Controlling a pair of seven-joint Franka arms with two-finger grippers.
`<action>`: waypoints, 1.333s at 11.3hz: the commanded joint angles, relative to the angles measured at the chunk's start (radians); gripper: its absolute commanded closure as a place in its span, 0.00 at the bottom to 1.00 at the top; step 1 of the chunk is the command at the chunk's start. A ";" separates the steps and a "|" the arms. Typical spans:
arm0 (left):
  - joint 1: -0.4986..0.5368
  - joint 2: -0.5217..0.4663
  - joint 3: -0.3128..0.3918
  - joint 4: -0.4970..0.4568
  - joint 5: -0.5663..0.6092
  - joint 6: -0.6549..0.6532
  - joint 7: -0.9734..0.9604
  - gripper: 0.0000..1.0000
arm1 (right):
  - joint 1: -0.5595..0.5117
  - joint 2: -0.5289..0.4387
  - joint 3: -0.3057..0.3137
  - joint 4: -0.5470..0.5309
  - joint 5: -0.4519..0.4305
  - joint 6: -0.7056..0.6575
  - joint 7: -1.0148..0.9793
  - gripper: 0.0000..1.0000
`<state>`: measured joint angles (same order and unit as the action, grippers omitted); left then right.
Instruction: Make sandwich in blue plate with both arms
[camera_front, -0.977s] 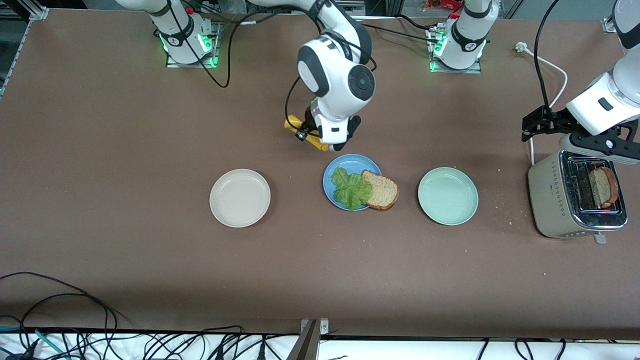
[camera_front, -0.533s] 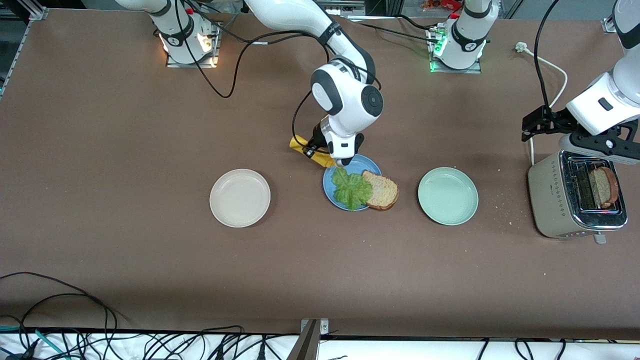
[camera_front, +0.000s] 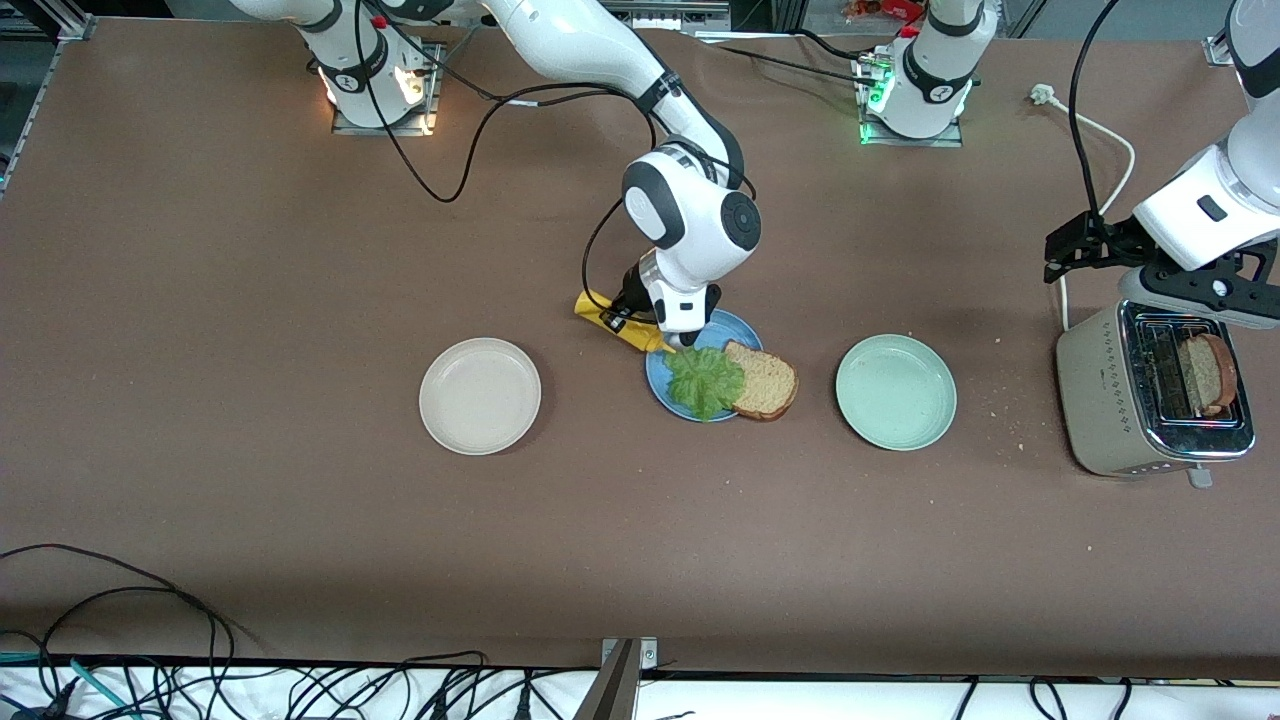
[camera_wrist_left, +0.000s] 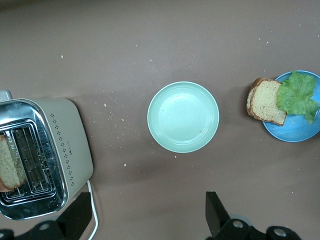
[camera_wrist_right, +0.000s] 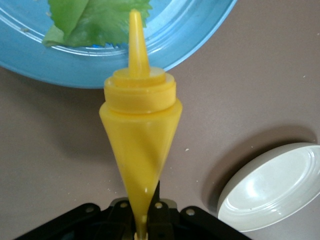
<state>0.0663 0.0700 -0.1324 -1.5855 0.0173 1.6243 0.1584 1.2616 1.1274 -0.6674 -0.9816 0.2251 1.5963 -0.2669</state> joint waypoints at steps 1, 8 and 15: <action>0.004 0.007 0.002 0.024 -0.025 -0.023 0.024 0.00 | -0.010 0.031 -0.006 0.050 -0.017 -0.007 0.003 1.00; 0.007 0.005 0.004 0.021 -0.025 -0.029 0.024 0.00 | -0.007 0.029 -0.006 0.038 -0.018 0.002 0.003 1.00; 0.006 0.005 0.002 0.022 -0.025 -0.029 0.024 0.00 | -0.002 0.029 -0.004 0.026 -0.020 0.016 0.005 1.00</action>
<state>0.0678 0.0705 -0.1316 -1.5855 0.0173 1.6157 0.1616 1.2601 1.1397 -0.6675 -0.9793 0.2226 1.6094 -0.2669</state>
